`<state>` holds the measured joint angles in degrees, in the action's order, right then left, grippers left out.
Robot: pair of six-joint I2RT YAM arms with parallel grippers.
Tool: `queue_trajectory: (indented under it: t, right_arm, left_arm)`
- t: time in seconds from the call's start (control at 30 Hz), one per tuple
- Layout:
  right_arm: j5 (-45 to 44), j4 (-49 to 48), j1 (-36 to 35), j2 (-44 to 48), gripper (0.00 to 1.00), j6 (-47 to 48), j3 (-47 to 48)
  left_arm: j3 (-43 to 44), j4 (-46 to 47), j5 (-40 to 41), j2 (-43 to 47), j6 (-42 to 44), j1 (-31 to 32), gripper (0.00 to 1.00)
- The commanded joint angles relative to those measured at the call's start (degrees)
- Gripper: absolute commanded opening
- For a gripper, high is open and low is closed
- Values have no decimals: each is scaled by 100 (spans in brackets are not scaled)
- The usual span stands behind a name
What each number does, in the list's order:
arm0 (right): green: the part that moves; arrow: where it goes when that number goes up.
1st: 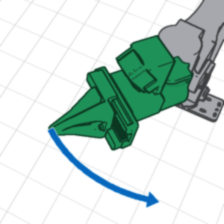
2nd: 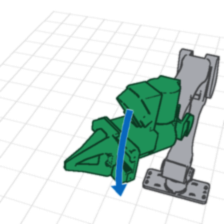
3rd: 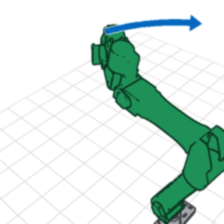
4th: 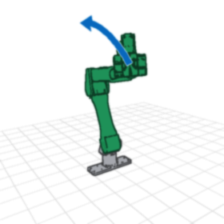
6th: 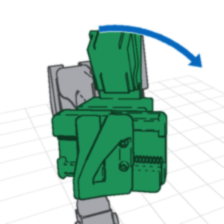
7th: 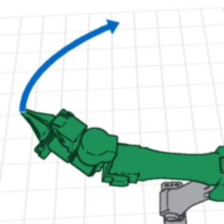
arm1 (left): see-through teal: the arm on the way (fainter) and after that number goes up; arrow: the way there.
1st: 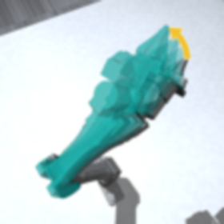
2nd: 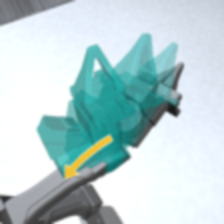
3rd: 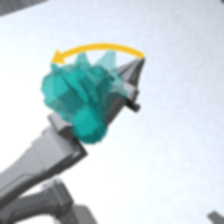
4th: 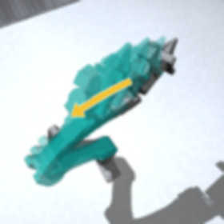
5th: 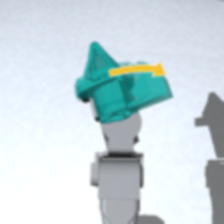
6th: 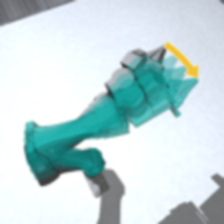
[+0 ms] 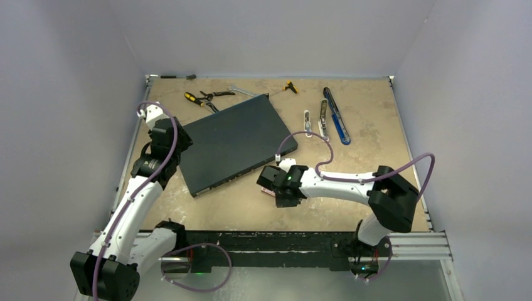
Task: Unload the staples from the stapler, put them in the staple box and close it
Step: Pick up the staple from the center of the board, then place the staple in the staple box.
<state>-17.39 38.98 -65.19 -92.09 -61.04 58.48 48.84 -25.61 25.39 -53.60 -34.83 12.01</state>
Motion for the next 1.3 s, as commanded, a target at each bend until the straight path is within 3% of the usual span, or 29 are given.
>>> queue_trajectory:
  t: [0.0, 0.33, 0.67, 0.9, 1.27]
  right_arm:
    - [-472, 101, 207, 242, 22, 736, 0]
    - [-747, -256, 280, -451, 23, 3141, 508]
    - [-350, -453, 279, -420, 24, 4432, 496]
    - [-406, -156, 281, -302, 25, 4345, 704]
    - [-188, -201, -72, 170, 25, 3335, 355]
  left_arm:
    - [29, 60, 32, -18, 99, -40, 43]
    - [46, 64, 63, -27, 105, -38, 43]
    - [49, 57, 106, -61, 104, -34, 43]
    - [55, 73, 107, -85, 89, -39, 43]
    - [64, 55, 142, -89, 82, -49, 43]
